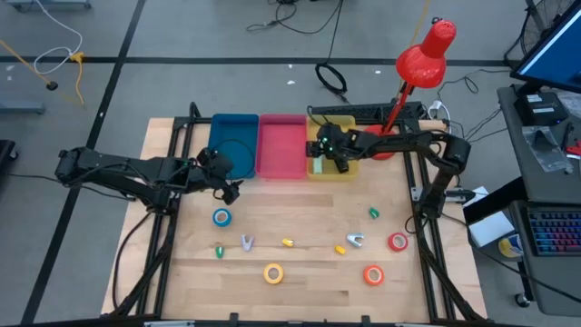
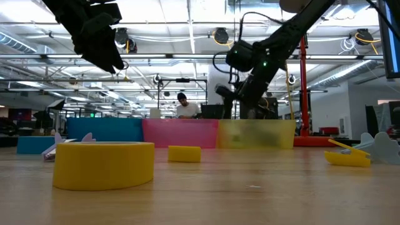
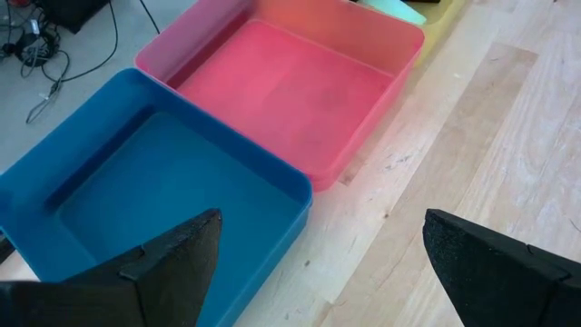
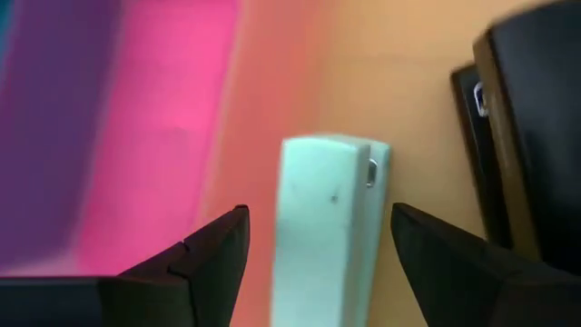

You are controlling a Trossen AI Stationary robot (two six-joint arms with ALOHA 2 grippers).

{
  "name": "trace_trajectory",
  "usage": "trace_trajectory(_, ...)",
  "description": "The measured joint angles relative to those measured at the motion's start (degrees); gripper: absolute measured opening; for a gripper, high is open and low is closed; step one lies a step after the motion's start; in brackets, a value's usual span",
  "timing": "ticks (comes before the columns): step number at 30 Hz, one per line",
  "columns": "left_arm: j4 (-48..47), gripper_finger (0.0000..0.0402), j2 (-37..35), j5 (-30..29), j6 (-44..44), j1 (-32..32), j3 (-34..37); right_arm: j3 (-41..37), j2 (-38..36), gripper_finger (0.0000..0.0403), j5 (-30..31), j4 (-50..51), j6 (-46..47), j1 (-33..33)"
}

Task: Pick and place Stapler, Stapler remover, tape
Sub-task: Put the top small green stapler into the yellow bin

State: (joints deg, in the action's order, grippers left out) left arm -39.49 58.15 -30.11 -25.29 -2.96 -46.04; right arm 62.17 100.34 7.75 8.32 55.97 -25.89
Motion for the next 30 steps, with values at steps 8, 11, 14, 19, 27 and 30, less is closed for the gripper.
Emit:
trace_trajectory(8,0.0,0.0379,0.0,0.0,0.1,0.0,0.0,0.0,-7.7,0.0243,-0.2,1.5,-4.0,0.5)
trace_trajectory(11,0.0,0.0379,0.0,0.0,0.1,0.0,0.0,0.0,-11.2,0.0227,-0.4,4.0,-7.1,1.7)
trace_trajectory(14,0.1,0.0379,0.0,0.0,0.0,0.0,0.0,0.0,-15.7,0.0205,-0.5,8.7,-12.5,3.8)
trace_trajectory(19,0.1,0.0379,0.0,0.0,-0.7,0.0,0.0,0.0,-23.7,0.0167,-0.4,23.0,-17.9,7.8)
trace_trajectory(27,0.3,0.0379,0.0,0.1,-1.1,0.0,0.0,0.0,-31.5,0.0144,-0.4,45.7,-19.2,14.6)
trace_trajectory(30,0.3,0.0379,0.0,0.1,-2.3,0.0,0.0,0.0,-32.3,0.0144,-0.5,52.3,-19.2,16.1)
